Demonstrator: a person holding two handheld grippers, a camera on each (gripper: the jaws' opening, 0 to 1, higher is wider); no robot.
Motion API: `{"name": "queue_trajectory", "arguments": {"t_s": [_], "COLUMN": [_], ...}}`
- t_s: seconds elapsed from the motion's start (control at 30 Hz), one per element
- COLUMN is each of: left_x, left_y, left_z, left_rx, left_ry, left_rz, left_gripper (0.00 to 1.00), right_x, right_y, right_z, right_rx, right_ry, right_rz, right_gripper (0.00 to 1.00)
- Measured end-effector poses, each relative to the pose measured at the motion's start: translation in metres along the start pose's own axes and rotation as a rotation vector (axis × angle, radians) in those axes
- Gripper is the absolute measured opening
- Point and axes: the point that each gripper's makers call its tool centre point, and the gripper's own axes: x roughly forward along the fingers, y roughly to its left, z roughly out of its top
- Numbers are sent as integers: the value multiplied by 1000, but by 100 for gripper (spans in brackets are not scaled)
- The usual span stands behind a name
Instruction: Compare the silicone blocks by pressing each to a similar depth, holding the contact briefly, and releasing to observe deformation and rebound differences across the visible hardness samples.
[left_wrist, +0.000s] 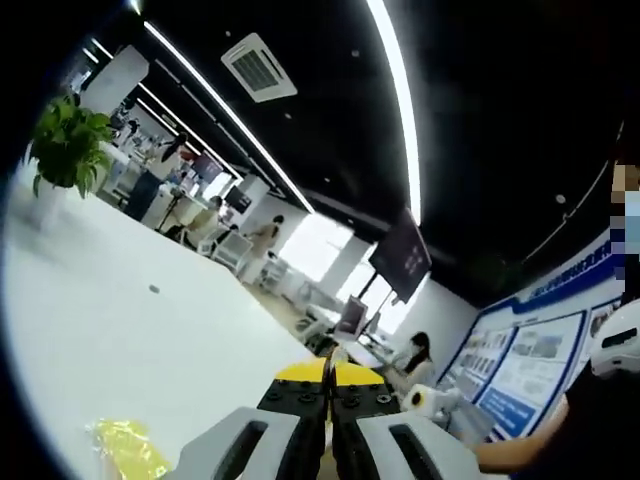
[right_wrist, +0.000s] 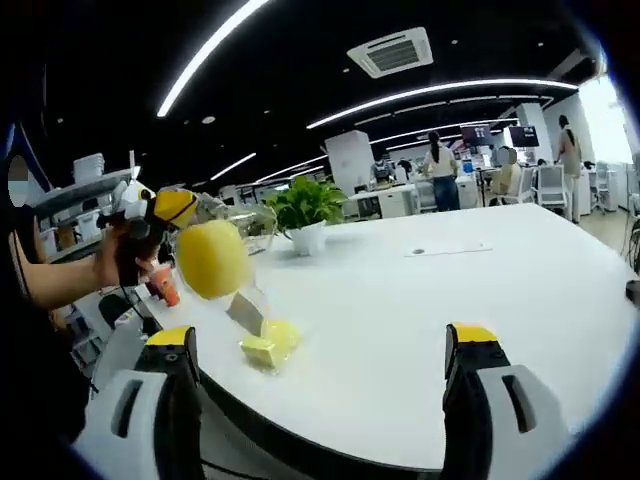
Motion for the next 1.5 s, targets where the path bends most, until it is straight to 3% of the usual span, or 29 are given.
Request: {"name": "queue_trajectory", "arguments": {"t_s": [0.33,0.6,0.73,0.9,1.23,1.5], "left_x": [5,23,35,52,77,84], "left_y": [16,27,31,41,64,94], "left_z": [-17,-41,-53,-67,-101,-108], "left_rx": [-39,-89,-127,-166,-251,-278], "left_ry": [21,37,41,52,81,57], "left_rz": [33,42,37,38,53,107], "left_gripper": [0,0,0,0,0,0], "right_x": [-7,-3,-3,-2,-4,-3], "right_y": [-11,-7,-9,-7,-9,-12], "right_z": [-37,-60,-62,-70,-73,-75], "right_rx": [8,11,-10,-95,-65,-78], "right_ry": [45,95,100,144,150,156], "right_rz": [-84,-89,-103,-110,-122,-138], "right_gripper": [96,96,96,96,96,96]}}
